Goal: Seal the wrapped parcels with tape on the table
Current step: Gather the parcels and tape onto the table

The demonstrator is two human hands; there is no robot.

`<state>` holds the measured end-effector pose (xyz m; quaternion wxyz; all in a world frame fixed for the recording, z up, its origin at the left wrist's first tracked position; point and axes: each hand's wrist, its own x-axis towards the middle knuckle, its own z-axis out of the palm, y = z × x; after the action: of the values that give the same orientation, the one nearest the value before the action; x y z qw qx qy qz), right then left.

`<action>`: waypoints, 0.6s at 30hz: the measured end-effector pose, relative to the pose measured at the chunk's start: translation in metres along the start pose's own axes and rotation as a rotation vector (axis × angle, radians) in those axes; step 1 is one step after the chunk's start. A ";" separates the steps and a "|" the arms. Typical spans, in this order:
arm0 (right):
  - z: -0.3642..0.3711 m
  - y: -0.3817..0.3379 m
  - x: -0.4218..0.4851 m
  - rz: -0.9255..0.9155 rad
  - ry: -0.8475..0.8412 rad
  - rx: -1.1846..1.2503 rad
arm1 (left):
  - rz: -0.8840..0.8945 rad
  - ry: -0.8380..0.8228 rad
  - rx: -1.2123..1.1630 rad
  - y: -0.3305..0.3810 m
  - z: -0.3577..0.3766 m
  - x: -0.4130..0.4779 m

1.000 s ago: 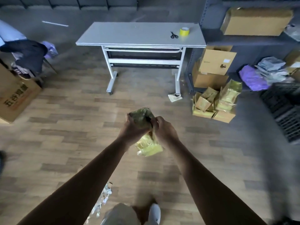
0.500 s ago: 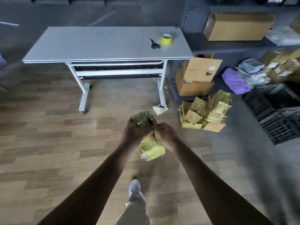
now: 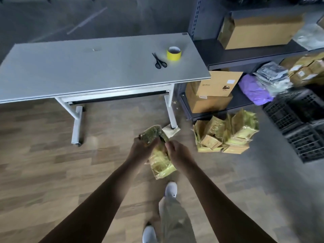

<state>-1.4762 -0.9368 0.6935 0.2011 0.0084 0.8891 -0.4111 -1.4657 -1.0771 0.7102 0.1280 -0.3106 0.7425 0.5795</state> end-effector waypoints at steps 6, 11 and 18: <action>-0.029 0.016 0.080 0.018 -0.025 0.072 | -0.070 -0.028 0.001 0.044 0.038 0.076; -0.055 0.042 0.135 0.064 -0.014 0.108 | -0.120 -0.082 0.050 0.074 0.082 0.129; -0.065 0.101 0.200 0.391 0.073 0.300 | -0.168 -0.155 0.075 0.076 0.136 0.208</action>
<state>-1.6645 -0.8528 0.5848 0.2413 0.2247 0.8062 -0.4913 -1.6959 -1.0045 0.6148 0.2447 -0.3209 0.7230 0.5607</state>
